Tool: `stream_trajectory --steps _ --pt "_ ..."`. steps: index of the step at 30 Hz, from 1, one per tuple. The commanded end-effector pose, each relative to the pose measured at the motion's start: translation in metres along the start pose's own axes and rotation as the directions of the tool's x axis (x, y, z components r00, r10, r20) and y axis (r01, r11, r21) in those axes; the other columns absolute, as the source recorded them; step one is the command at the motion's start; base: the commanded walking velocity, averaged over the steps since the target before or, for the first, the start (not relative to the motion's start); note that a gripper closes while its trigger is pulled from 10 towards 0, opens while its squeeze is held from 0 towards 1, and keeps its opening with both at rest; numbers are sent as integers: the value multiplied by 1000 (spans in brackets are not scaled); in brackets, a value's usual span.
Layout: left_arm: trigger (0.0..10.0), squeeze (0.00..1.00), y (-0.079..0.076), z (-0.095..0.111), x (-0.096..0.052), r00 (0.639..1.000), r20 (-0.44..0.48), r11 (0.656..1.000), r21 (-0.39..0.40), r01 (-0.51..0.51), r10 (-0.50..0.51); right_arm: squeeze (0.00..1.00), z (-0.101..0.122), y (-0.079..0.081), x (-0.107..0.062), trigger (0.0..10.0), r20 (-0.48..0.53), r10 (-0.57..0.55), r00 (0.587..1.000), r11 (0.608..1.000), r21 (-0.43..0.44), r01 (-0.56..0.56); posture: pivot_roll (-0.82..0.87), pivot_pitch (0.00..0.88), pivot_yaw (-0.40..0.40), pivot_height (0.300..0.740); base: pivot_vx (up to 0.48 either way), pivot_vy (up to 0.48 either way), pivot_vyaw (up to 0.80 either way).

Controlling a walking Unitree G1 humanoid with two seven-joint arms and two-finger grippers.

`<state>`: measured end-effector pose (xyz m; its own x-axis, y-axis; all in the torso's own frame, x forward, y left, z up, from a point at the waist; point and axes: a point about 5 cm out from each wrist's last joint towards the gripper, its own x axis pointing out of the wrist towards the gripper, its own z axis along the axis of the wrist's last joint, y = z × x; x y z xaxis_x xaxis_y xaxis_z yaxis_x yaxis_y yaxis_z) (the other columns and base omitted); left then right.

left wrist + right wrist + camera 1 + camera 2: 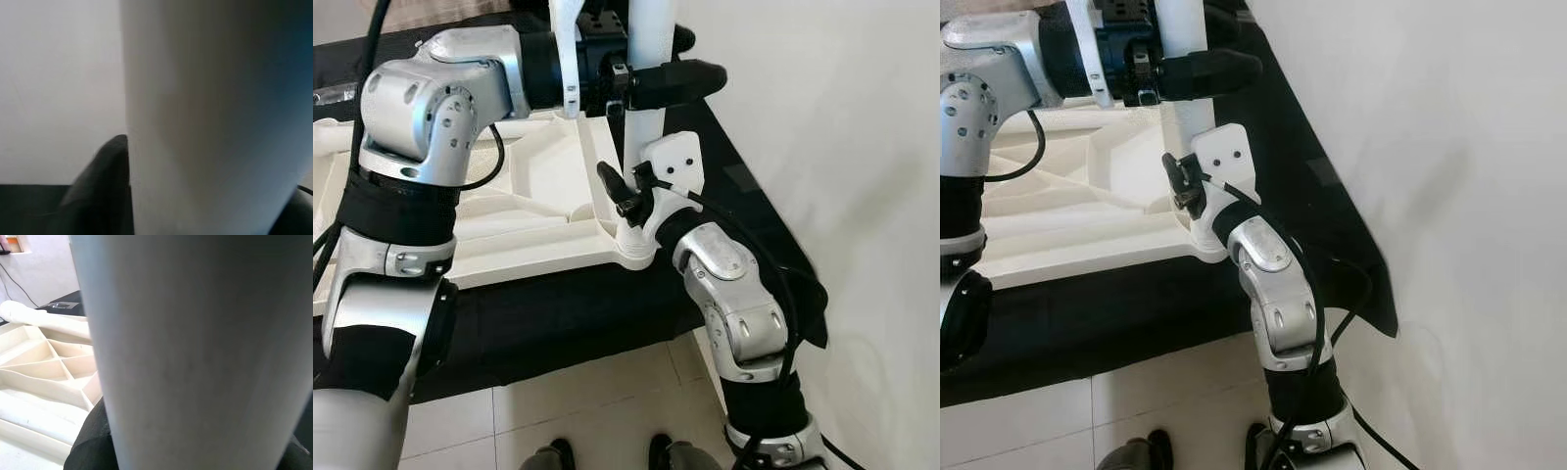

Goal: Building children table

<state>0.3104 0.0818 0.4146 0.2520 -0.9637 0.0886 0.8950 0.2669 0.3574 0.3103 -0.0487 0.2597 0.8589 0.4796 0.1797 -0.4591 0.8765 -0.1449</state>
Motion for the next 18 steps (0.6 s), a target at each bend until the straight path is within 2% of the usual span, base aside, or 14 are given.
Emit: stream_trajectory --steps 1,6,7,8,10,11,12,16,18 --pt "0 0 0 -3 0 1000 -23 1000 19 0 0 0 -41 4 -4 0 -230 9 973 998 70 7 6 262 -6 740 0 0 0" --pt "0 0 1 -2 -1 1000 -28 1000 16 -4 5 0 -38 2 -4 0 -226 10 974 998 60 4 6 262 -5 740 0 0 0" --pt "0 0 2 -3 -1 1000 -29 1000 16 -5 6 0 -38 1 -4 1216 -228 13 973 999 53 -1 8 260 -3 740 0 0 0" --pt "0 0 2 -3 -1 999 -31 1000 16 -8 9 0 -36 -1 -4 10000 -216 7 976 999 48 3 9 260 -3 740 0 0 0" --pt "0 0 2 -3 -1 999 -32 1000 15 -9 10 0 -34 -4 -3 10000 -203 11 979 999 41 -3 9 260 -3 740 0 0 0" --pt "0 0 2 -3 -2 999 -34 1000 16 -9 10 0 -29 -7 -2 10000 -166 40 985 998 53 -32 9 259 -3 740 0 0 0" --pt "0 0 2 -4 -2 999 -35 1000 16 -8 9 1000 -22 -11 0 10000 -120 98 988 994 63 -91 12 258 -4 740 0 0 0" --pt "0 0 1 -3 -1 999 -33 1000 14 -2 2 1000 -5 -26 1 10000 -12 273 962 960 63 -272 16 258 -6 740 0 0 0" --pt "0 0 1 -3 -1 1000 -31 1000 13 -1 1 1000 -2 -29 1 10000 6 308 951 950 59 -308 16 258 -6 740 0 0 0"
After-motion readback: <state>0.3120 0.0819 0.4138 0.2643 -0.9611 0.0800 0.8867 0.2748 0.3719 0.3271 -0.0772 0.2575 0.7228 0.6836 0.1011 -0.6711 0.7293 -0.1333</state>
